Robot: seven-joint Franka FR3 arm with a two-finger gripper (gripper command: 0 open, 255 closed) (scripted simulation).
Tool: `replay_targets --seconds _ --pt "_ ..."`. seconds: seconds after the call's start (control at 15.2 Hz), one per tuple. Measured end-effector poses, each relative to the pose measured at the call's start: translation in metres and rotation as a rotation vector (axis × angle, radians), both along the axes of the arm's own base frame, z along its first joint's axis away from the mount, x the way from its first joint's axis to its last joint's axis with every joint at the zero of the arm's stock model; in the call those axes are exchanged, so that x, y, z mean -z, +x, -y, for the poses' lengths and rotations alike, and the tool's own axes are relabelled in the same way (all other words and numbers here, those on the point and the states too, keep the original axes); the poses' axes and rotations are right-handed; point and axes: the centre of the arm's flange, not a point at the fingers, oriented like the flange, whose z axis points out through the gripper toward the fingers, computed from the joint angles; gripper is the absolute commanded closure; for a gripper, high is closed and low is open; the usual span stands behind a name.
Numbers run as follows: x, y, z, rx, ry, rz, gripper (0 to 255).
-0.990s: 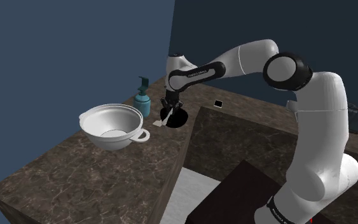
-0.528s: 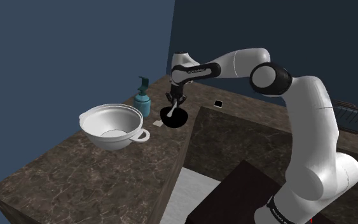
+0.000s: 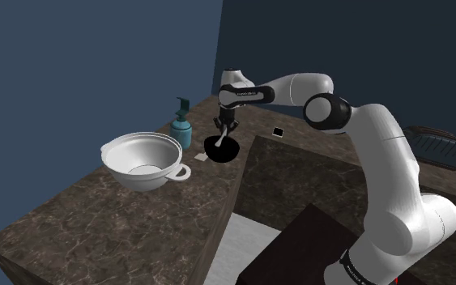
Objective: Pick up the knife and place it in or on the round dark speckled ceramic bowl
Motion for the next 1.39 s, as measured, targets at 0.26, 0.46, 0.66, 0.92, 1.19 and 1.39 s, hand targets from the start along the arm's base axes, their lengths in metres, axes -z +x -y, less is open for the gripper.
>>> replay_targets --seconds 0.26,0.46,0.66,0.92,1.19,1.39 --pt "0.022 -0.001 -0.001 0.0 0.0 0.0 255" --pt "0.038 0.0 0.0 0.0 0.0 0.0 255" --pt "0.052 -0.001 0.0 0.0 0.0 0.0 255" --pt "0.053 0.0 0.0 0.0 -0.001 0.004 255" --pt "0.054 -0.001 0.0 0.0 -0.001 0.004 0" --pt "0.056 -0.001 0.001 0.0 0.0 0.001 0"
